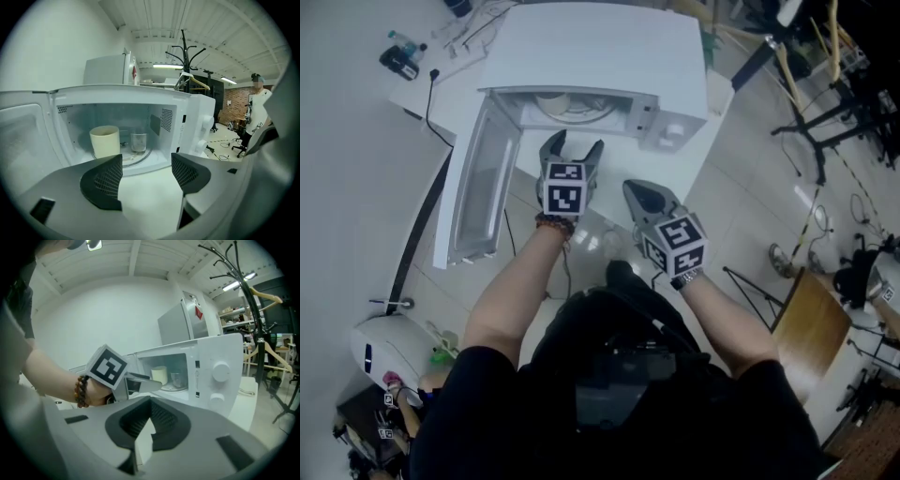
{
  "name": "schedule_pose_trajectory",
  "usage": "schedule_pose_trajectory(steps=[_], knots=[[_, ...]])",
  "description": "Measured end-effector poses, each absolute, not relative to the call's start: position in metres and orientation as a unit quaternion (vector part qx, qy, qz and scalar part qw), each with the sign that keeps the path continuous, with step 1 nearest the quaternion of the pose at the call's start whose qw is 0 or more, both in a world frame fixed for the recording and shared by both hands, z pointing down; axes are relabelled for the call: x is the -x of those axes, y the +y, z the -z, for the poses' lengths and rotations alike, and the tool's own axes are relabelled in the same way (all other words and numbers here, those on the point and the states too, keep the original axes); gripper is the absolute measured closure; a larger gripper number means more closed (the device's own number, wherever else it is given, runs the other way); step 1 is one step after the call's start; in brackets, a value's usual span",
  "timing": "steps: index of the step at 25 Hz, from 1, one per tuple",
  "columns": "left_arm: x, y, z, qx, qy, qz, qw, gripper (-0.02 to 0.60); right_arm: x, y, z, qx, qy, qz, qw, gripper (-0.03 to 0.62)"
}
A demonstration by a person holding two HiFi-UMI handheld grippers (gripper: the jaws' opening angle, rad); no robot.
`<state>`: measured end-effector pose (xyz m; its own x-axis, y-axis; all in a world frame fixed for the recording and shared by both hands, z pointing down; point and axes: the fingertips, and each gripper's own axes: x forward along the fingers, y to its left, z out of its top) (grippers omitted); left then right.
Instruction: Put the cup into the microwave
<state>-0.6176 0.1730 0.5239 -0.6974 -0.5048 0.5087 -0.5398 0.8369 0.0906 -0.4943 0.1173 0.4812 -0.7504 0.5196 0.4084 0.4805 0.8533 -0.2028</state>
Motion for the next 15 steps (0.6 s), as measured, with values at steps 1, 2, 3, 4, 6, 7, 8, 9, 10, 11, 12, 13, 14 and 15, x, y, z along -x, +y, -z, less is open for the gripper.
schedule_pose_trajectory(steps=[1, 2, 3, 4, 6, 7, 8, 9, 10, 11, 12, 13, 14, 15], knots=[[0.610, 0.176, -0.520, -0.286, -0.921, -0.032, 0.263, 0.284, 0.490, 0.119, -0.478, 0.265, -0.936, -0.042, 0.228, 0.592], [0.603, 0.180, -0.517, -0.288, -0.921, -0.032, 0.260, 0.332, 0.486, 0.121, -0.475, 0.262, -0.938, -0.042, 0.225, 0.592], [0.596, 0.184, -0.514, -0.291, -0.921, -0.032, 0.258, 0.337, 0.482, 0.124, -0.472, 0.259, -0.939, -0.042, 0.222, 0.592], [0.588, 0.187, -0.511, -0.294, -0.920, -0.033, 0.257, 0.357, 0.477, 0.127, -0.470, 0.257, -0.940, -0.041, 0.219, 0.592], [0.573, 0.194, -0.508, -0.303, -0.917, -0.035, 0.258, 0.415, 0.467, 0.133, -0.465, 0.253, -0.943, -0.036, 0.214, 0.592], [0.565, 0.197, -0.506, -0.307, -0.916, -0.036, 0.256, 0.469, 0.462, 0.136, -0.463, 0.252, -0.944, -0.033, 0.211, 0.592], [0.558, 0.200, -0.504, -0.310, -0.915, -0.037, 0.254, 0.507, 0.457, 0.139, -0.461, 0.251, -0.945, -0.031, 0.208, 0.592], [0.552, 0.205, -0.501, -0.313, -0.915, -0.038, 0.252, 0.524, 0.453, 0.142, -0.459, 0.250, -0.946, -0.030, 0.206, 0.592], [0.545, 0.209, -0.499, -0.315, -0.915, -0.040, 0.251, 0.556, 0.448, 0.146, -0.458, 0.249, -0.946, -0.029, 0.204, 0.592], [0.538, 0.213, -0.496, -0.316, -0.914, -0.041, 0.249, 0.571, 0.443, 0.149, -0.457, 0.248, -0.947, -0.028, 0.202, 0.592], [0.532, 0.217, -0.494, -0.318, -0.914, -0.043, 0.248, 0.580, 0.438, 0.152, -0.456, 0.247, -0.948, -0.027, 0.200, 0.592], [0.526, 0.220, -0.492, -0.320, -0.914, -0.045, 0.247, 0.580, 0.434, 0.154, -0.455, 0.246, -0.948, -0.025, 0.199, 0.592], [0.520, 0.223, -0.490, -0.321, -0.913, -0.048, 0.246, 0.580, 0.430, 0.156, -0.454, 0.245, -0.949, -0.023, 0.199, 0.592], [0.515, 0.226, -0.488, -0.322, -0.913, -0.051, 0.245, 0.580, 0.425, 0.159, -0.453, 0.244, -0.949, -0.019, 0.198, 0.591]])
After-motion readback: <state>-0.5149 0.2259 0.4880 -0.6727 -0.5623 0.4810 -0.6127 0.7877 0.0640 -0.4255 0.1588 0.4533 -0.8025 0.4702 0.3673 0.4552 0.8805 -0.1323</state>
